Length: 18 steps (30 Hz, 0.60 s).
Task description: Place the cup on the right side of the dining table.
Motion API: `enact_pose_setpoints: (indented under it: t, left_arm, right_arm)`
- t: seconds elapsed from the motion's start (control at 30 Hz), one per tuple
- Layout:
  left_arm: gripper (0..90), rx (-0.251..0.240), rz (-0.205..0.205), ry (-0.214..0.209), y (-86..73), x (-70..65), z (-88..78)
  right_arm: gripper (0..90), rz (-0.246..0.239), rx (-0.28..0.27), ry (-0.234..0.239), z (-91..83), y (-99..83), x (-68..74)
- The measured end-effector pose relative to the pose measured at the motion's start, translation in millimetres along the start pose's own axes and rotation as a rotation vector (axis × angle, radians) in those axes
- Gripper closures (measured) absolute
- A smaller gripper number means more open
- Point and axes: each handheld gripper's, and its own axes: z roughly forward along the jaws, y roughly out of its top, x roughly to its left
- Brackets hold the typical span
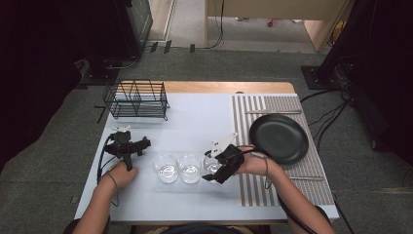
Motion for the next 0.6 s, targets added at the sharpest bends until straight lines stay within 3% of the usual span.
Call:
enact_pose_setpoints:
  t: [0.6]
  left_arm:
    - [0.0,0.001,0.000,0.000,0.0,0.0,0.0]
  right_arm:
    - [18.4,0.013,-0.015,-0.030,-4.1,0.3,-3.6]
